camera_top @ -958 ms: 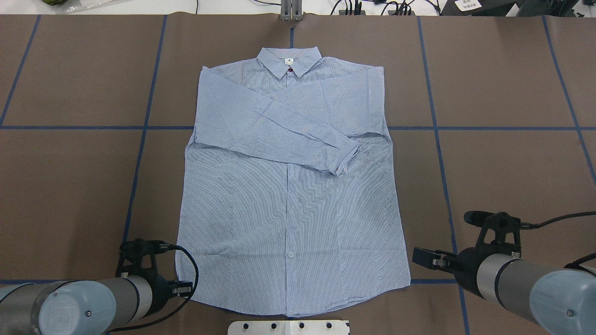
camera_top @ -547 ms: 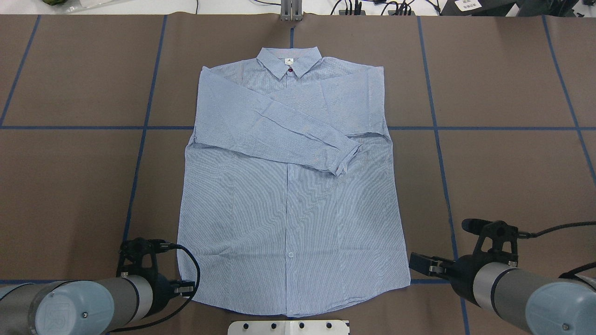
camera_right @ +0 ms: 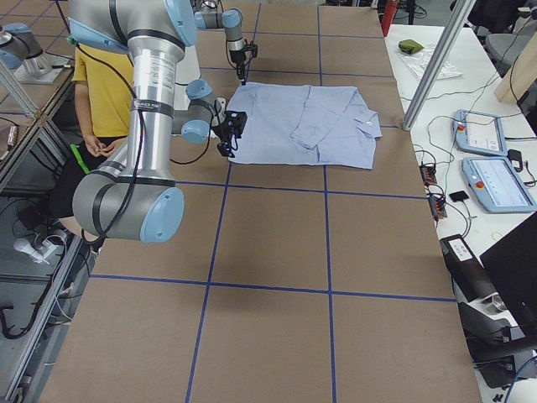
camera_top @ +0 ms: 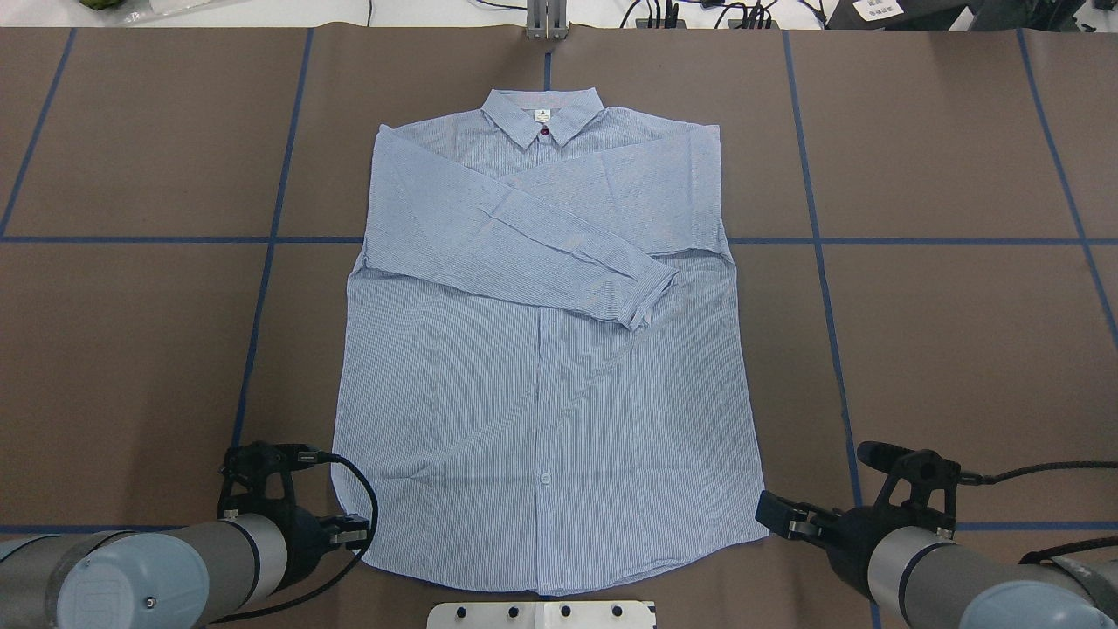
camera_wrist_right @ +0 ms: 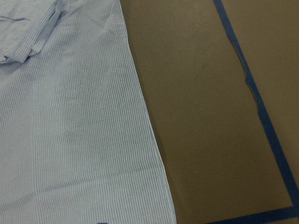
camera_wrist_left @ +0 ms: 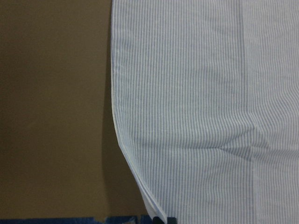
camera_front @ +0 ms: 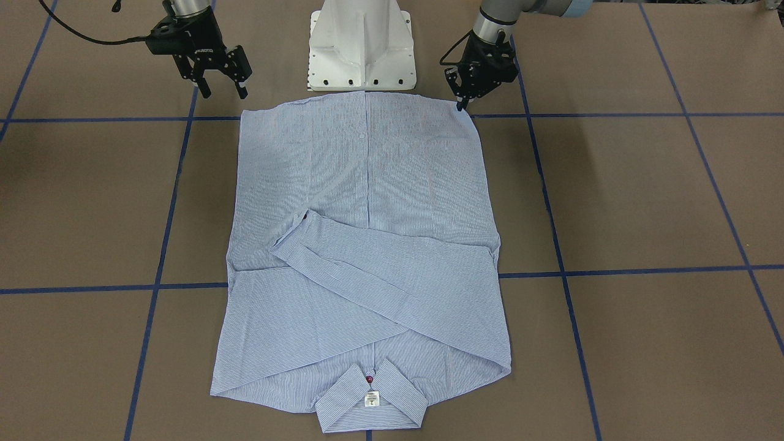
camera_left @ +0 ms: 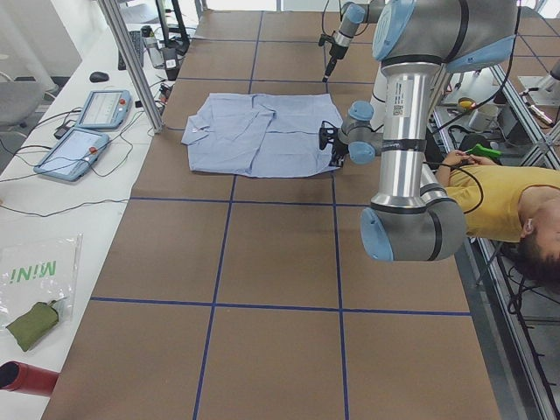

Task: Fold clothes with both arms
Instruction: 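Grasp the hem corners with both grippers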

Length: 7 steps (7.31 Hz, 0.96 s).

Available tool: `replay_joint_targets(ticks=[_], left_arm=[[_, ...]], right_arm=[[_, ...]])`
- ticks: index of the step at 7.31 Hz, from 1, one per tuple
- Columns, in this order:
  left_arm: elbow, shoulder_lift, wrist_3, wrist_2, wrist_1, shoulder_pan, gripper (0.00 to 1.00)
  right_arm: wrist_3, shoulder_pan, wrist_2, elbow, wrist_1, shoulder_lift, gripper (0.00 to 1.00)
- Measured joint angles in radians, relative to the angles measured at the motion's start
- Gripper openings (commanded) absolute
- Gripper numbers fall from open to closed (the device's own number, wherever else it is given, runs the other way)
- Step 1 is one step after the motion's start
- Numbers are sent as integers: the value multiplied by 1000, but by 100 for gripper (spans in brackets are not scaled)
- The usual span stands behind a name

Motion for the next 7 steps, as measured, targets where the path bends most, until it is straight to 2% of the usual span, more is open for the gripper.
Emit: replay_joint_targets(ticks=[3, 5, 6, 7], left_arm=[[-2, -1, 0, 32, -1, 16, 0], [-2, -1, -1, 38, -1, 25, 0], [-2, -1, -1, 38, -1, 29, 0], [-2, -1, -1, 38, -1, 32, 0]], right_arm=[[39, -68, -102, -88, -2, 64, 68], [41, -79, -126, -134, -4, 88, 68], [41, -85, -139, -147, -6, 89, 60], [41, -93, -149, -153, -8, 90, 44]])
